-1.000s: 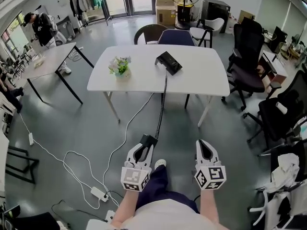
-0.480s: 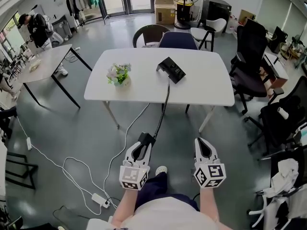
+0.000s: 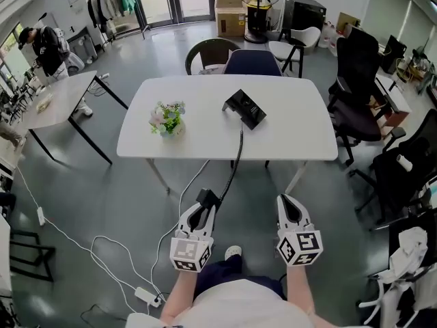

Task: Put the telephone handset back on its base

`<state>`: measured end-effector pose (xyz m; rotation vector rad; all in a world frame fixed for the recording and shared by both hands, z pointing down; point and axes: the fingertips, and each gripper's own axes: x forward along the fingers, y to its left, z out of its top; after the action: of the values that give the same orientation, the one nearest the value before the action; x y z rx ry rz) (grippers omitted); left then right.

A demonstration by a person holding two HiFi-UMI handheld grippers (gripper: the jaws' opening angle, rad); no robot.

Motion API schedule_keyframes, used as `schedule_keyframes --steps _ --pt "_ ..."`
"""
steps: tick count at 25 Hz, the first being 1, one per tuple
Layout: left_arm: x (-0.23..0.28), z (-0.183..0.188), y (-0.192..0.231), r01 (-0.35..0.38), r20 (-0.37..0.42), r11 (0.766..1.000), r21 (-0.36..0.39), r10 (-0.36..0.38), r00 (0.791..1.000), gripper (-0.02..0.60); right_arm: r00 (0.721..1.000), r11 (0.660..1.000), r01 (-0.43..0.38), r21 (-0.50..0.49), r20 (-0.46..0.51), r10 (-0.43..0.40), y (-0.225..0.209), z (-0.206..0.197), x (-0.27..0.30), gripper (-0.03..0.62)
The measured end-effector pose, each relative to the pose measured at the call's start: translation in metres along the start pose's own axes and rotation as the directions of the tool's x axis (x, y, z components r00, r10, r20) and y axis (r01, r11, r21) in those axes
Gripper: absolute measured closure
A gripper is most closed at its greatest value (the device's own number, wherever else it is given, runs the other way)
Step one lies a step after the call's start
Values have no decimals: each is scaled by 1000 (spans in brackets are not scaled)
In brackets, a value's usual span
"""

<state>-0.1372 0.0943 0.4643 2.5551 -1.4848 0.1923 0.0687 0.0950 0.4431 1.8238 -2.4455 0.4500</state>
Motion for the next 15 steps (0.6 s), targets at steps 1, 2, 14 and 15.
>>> schedule_keyframes --steps 1,2,14,15 --pt "4 1 2 6 4 1000 5 -6 1000 499 1000 1000 3 -2 4 -3 -1 1 4 553" --pt "7 3 5 12 8 1000 9 -12 1000 499 1000 1000 5 -3 6 -4 -1 2 8 553" --pt "13 -6 4 66 -12 998 -20 -66 998 499 999 999 34 -7 -30 -34 1 -7 9 553" --pt "14 -7 2 71 -15 997 -21 -72 997 499 999 999 38 -4 -34 -38 0 -10 8 553"
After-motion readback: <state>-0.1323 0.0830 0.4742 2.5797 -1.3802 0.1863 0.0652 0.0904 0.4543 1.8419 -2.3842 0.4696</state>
